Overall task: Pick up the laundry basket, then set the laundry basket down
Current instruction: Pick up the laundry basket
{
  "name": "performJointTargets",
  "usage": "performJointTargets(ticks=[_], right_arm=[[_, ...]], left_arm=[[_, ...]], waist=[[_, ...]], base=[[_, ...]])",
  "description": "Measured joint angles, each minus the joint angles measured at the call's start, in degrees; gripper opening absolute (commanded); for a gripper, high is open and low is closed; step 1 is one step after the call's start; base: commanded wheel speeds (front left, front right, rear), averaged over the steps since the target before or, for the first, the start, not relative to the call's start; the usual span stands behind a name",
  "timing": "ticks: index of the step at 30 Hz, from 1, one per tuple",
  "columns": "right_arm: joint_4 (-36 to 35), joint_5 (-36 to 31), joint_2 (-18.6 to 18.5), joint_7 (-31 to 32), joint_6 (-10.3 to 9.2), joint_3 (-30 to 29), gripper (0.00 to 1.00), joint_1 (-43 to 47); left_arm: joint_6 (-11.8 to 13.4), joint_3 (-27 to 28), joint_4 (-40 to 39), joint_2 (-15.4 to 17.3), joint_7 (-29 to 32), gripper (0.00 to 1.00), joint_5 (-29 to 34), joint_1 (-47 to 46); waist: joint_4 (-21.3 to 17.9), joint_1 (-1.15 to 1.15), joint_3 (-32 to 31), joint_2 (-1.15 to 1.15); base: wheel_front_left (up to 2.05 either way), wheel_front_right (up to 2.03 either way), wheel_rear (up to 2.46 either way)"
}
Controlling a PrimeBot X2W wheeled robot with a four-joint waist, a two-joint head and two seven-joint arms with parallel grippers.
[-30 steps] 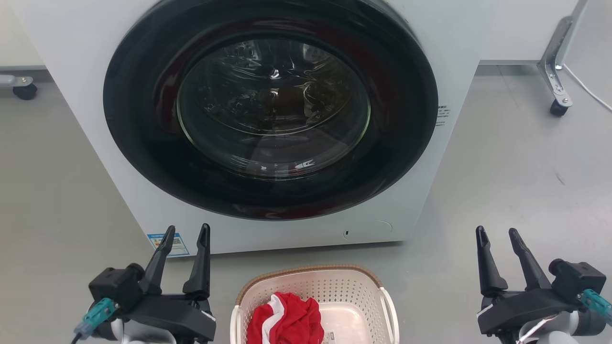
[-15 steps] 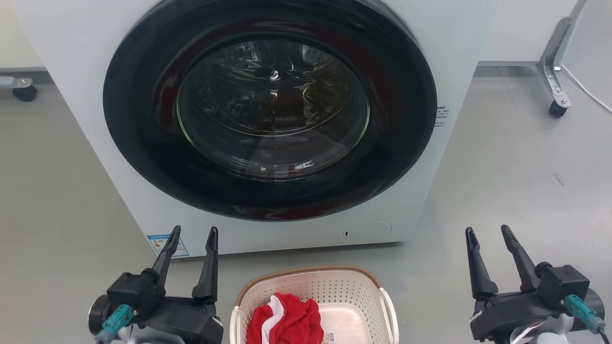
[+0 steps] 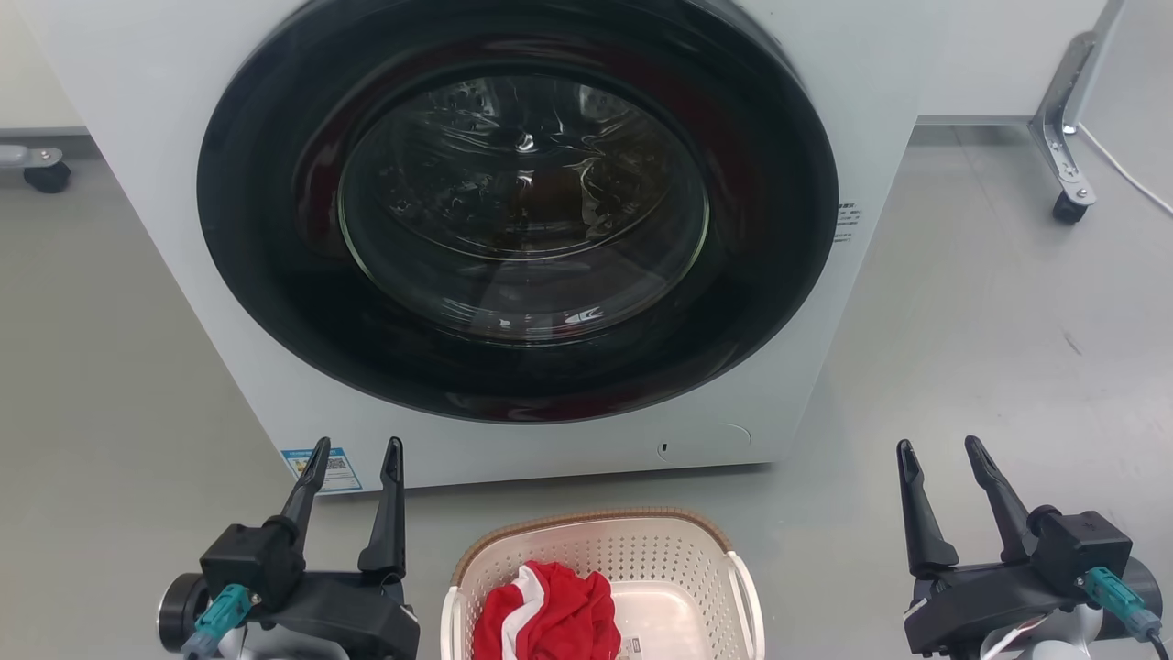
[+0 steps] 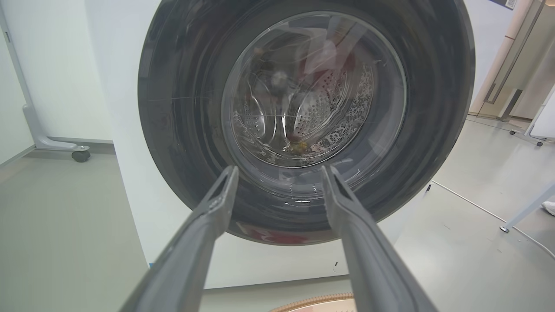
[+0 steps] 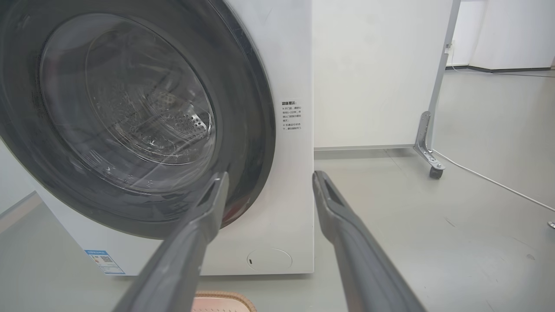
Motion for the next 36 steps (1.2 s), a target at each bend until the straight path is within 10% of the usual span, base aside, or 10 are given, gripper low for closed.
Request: performJointTargets(ticks=[36], right_arm=[[1.3,-0.4,0.9,0.0,1.65,-0.7,1.00,-0.4]], left_arm=[[1.7,-1.4,0.3,0.6,0.2,1.00,3.3,-0.6]], waist=[[0.5,0.00,4.6,0.00]], base=[[0.00,0.00,0.00]])
